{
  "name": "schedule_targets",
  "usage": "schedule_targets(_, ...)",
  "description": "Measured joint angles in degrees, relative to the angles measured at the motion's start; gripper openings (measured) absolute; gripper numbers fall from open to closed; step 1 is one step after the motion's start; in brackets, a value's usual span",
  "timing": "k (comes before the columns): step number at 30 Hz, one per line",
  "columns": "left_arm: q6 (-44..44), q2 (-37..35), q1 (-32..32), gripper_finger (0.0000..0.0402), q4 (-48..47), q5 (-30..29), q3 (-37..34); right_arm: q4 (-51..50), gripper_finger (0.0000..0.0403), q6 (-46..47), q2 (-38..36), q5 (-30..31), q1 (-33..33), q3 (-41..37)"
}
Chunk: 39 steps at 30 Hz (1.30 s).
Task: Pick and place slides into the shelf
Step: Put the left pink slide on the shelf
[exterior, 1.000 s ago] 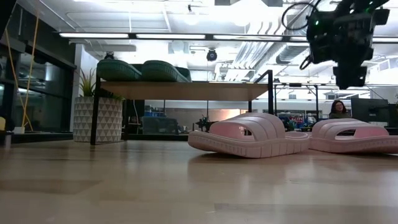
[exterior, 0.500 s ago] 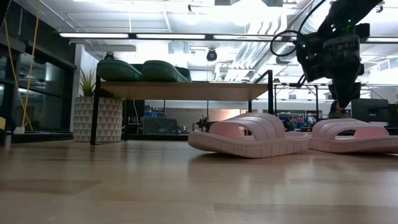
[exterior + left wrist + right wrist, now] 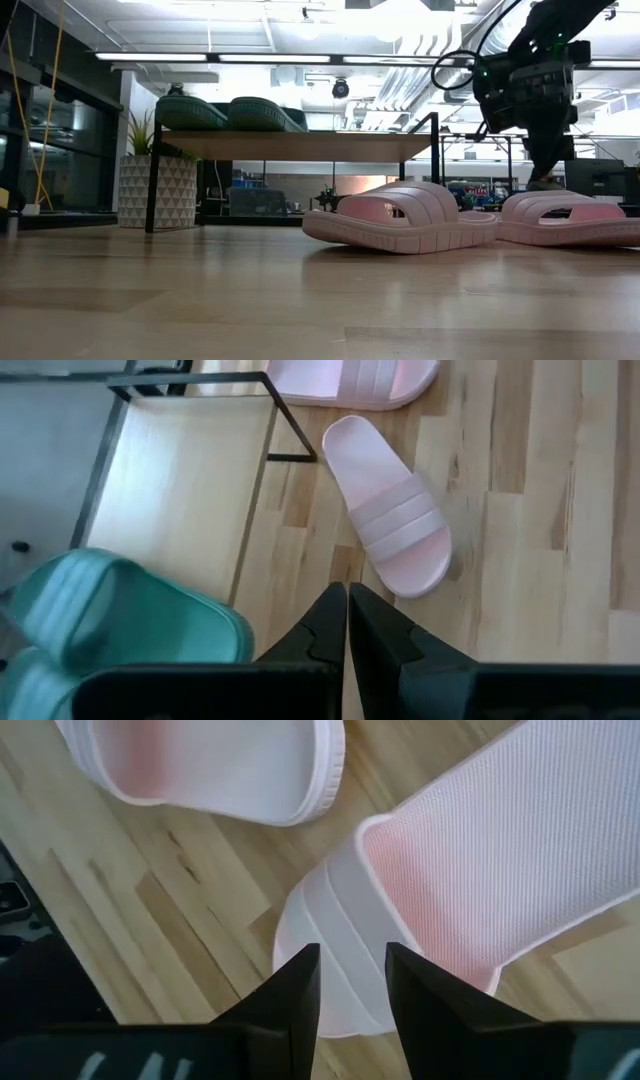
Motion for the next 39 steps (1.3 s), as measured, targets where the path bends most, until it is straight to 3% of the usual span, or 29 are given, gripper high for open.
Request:
schedule_targets(9,-11.18,4.96,-0.47,0.0005,-0.35,0.42,-0.07,2.13,0.0108,3.86,-7.88,-2.91,0.02,0.00)
schedule_targets(16,-19.15,7.08,-2.98,0.0002,1.65,0.47,-0.07,4.34,0.0108,9.61,-17.14,-9.93,0.96,0.00)
schedule_targets(24,-27.61,7.34,-8.19,0.0000,6.10,-6.59,-0.04,23.29,0.0108,25.50,-22.93,-9.30,10.26,-3.36)
schedule_targets(29,-30.75,7.34,-11.08,0.0000,5.96,-9.59,-0.04,39.32,0.0108,39.24,-25.65,-5.49,18.64,-14.12)
schedule_targets(34,-33.51,7.34,-13.74,0.0001,4.63,-12.89,-0.04,52.64,0.0100,51.99,-27.87,5.39,27.34,-21.13)
schedule_targets(39,-37.23,7.34,-15.83,0.0001,-0.18,-15.71,-0.04,54.94,0.0099,56.84,-25.02,16.77,36.08,-21.59)
